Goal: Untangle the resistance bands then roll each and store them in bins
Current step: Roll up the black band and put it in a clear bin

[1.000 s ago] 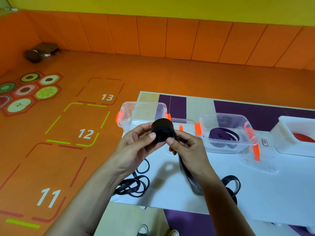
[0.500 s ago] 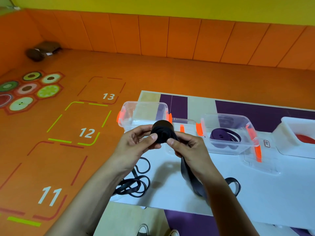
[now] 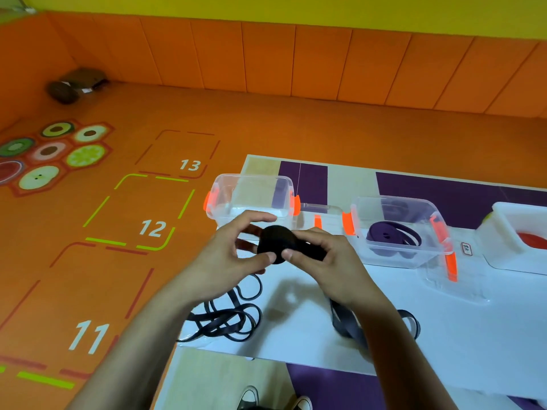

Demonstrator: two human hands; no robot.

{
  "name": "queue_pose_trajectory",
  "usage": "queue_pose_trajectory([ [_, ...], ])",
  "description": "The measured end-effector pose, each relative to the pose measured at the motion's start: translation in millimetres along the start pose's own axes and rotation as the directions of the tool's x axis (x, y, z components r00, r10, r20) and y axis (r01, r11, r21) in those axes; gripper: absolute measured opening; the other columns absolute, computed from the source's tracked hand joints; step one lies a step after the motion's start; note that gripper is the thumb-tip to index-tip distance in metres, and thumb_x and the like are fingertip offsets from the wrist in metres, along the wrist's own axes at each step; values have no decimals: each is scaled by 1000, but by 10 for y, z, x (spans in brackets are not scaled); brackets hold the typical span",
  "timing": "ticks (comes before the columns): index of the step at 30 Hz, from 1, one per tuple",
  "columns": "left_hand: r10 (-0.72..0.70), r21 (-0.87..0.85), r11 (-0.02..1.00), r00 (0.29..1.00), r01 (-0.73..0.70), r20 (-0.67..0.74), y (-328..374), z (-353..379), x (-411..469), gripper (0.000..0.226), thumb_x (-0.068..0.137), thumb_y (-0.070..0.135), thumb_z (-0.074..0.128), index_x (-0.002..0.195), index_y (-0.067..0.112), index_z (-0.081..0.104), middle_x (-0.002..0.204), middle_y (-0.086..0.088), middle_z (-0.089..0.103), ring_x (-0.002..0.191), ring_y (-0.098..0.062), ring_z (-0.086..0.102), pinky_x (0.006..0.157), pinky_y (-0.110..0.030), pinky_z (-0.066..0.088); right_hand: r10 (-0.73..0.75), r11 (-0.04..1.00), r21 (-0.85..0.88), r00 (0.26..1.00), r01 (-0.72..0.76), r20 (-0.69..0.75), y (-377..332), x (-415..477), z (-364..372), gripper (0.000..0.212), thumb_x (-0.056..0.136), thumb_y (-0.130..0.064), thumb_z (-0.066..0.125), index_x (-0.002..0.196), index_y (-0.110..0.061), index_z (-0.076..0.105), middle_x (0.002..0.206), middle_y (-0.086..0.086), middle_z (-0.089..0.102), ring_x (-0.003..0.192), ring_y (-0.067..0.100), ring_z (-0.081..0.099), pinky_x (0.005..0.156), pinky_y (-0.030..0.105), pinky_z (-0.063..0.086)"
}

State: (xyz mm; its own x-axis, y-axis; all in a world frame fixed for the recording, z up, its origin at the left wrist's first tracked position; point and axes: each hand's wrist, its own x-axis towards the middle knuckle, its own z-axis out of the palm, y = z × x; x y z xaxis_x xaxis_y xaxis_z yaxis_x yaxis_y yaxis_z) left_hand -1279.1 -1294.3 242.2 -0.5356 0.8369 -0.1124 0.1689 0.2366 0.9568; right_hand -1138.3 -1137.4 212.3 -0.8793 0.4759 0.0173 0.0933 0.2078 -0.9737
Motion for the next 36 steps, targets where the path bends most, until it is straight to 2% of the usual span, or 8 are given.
queue_pose_trajectory([
  [3,98,358,926,992,-119,78,79,-81,15,33,88,32,79,117,38,66,111,13,65,93,-3,63,73,-15,50,13,997,-71,998,-9,66,-15,-5,5,25,89,-30,79,111,-41,76,98,-1,66,95,14,62,85,30,49],
  [9,115,392,908,989,-144,97,63,-173,30,20,91,35,74,109,37,68,103,17,70,88,-14,69,73,-26,51,51,999,16,998,-52,45,-35,2,23,24,82,-28,85,103,-38,79,97,-5,68,89,11,62,79,24,48],
  [13,108,98,989,994,-110,28,3,-76,49,25,90,23,76,113,25,68,107,3,70,86,-31,72,83,-46,60,56,972,229,998,-57,10,-23,6,11,24,81,-16,84,102,-26,81,104,7,72,90,15,66,82,22,51],
  [16,76,-198,977,996,-83,-40,-12,-7,84,35,84,15,73,117,8,64,112,-10,67,89,-27,74,85,-37,61,49,940,338,998,-37,-28,-33,3,2,27,83,-6,79,109,-15,79,106,10,76,92,13,71,82,20,52],
  [24,-72,-783,621,997,31,-17,-7,217,126,24,91,2,61,114,5,56,121,-25,68,108,-36,71,86,-40,61,32,936,353,993,11,-117,-64,62,51,28,85,-23,75,113,-24,77,83,-9,72,70,7,57,71,18,47],
  [29,-60,-76,996,997,56,-48,-90,-5,137,19,96,16,67,114,18,62,124,-5,63,93,-21,74,80,-39,63,34,997,69,999,-33,-7,-43,67,-110,23,92,-17,74,113,-26,77,98,-8,76,90,9,67,85,20,50],
  [32,25,363,932,1000,-19,-12,-52,-137,118,34,88,37,76,118,40,60,117,18,60,70,-6,62,69,-22,52,45,993,-113,998,-38,54,-77,87,-148,22,90,-23,77,110,-32,77,93,-8,69,86,8,63,79,24,48],
  [36,91,487,864,991,-126,93,48,-162,124,26,89,37,76,112,42,63,107,12,63,60,-7,63,62,-23,46,6,979,-204,995,14,96,-113,108,-70,24,86,-29,81,108,-38,77,97,-7,68,94,11,64,81,27,51],
])
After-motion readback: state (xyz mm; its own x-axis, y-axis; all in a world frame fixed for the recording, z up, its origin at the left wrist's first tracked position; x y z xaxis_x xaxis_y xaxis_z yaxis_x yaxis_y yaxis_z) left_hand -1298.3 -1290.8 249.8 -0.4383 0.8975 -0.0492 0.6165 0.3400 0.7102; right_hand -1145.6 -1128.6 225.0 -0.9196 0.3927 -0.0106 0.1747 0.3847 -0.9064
